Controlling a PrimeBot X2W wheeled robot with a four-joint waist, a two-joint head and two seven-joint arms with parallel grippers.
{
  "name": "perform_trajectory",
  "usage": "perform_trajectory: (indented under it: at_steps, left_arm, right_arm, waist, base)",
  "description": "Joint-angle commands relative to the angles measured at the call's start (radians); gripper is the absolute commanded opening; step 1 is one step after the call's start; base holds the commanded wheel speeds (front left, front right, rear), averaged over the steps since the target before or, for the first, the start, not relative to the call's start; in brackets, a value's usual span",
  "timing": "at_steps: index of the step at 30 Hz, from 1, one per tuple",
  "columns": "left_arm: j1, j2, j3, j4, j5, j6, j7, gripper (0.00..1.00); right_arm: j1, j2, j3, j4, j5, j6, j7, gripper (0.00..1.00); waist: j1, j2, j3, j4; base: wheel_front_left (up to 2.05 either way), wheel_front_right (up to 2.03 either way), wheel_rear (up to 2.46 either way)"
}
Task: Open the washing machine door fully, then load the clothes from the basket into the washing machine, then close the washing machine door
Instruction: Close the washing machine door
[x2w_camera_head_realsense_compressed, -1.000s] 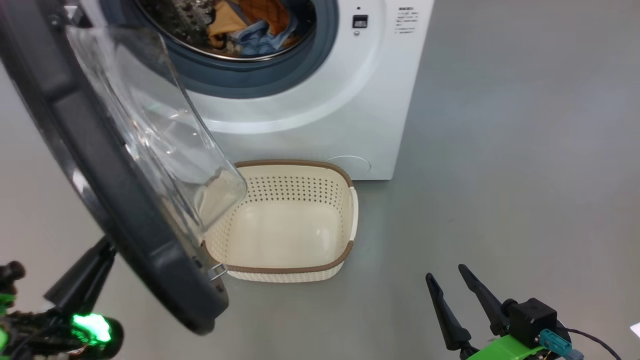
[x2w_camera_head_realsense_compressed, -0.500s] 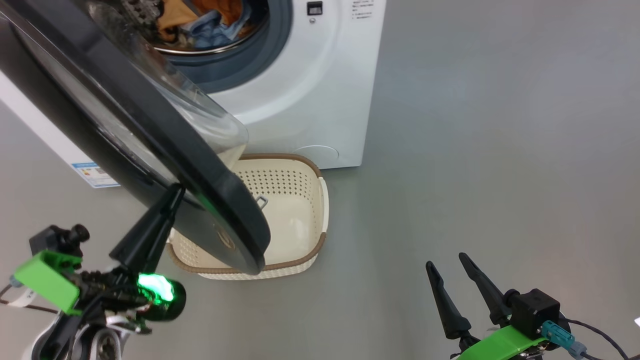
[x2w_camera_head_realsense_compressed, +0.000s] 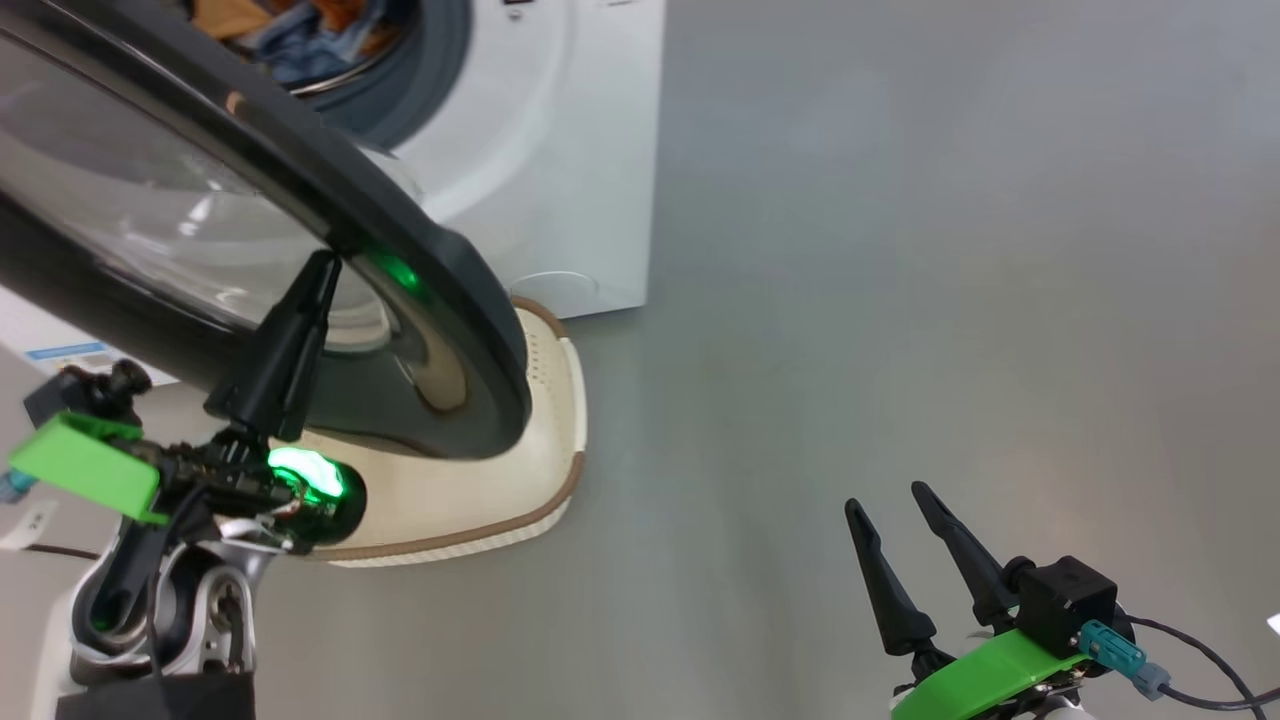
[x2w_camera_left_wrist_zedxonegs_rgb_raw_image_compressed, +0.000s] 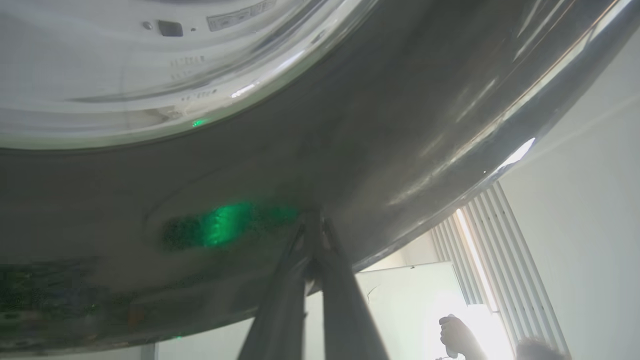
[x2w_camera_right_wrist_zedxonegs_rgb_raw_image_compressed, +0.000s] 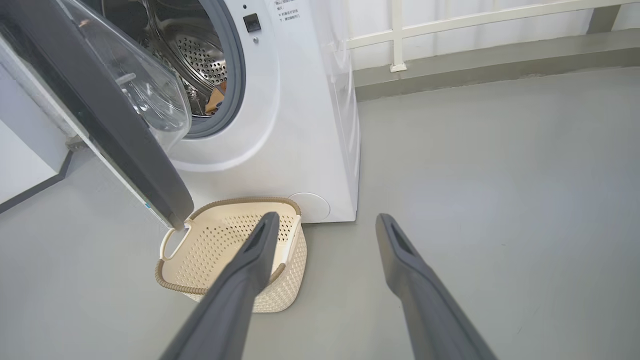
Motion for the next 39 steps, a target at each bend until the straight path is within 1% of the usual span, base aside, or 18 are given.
perform_trajectory:
  at_steps: [1,6,11,18,27,34,39]
  left_arm:
    - [-0.037,0.014,0.022,-0.017,0.015,-0.003,-0.001,0.0]
    - [-0.05,0.014,0.044,-0.001,0.034,-0.003,-0.01,0.0]
    - [-0.044,0.014,0.055,0.01,0.041,-0.003,-0.028,0.0]
    - [-0.004,0.014,0.078,0.021,0.054,-0.003,-0.08,0.0]
    - [0.085,0.014,0.101,0.025,0.064,-0.003,-0.168,0.0]
    - [0.16,0.014,0.098,0.012,0.083,-0.003,-0.237,0.0]
    - [0.224,0.014,0.092,0.003,0.076,-0.003,-0.276,0.0]
  right_arm:
    - [-0.023,0.007,0.026,-0.023,0.01,0.002,-0.005,1.0]
    - [-0.023,0.009,0.018,-0.024,0.015,0.002,-0.005,1.0]
    - [-0.023,0.01,0.01,-0.024,0.017,0.002,-0.005,1.0]
    - [-0.018,0.011,0.007,-0.026,0.024,0.002,-0.005,1.0]
    - [0.005,0.011,0.007,-0.023,0.035,0.002,-0.005,1.0]
    - [0.027,0.011,0.007,-0.03,0.036,0.002,-0.005,1.0]
    - [0.044,0.011,0.006,-0.034,0.036,0.002,-0.005,1.0]
  waist:
    - [0.0,0.0,0.012,-0.025]
    - [0.0,0.0,0.014,-0.042]
    - [0.0,0.0,0.006,-0.041]
    - [0.0,0.0,-0.024,-0.016]
    - [0.0,0.0,-0.104,0.027]
    - [0.0,0.0,-0.151,0.048]
    - [0.0,0.0,-0.183,0.062]
  base:
    - [0.0,0.0,0.0]
    - [0.0,0.0,0.0]
    - [0.0,0.0,0.0]
    - [0.0,0.0,0.0]
    - [0.0,0.0,0.0]
    - [0.0,0.0,0.0]
    - [0.0,0.0,0.0]
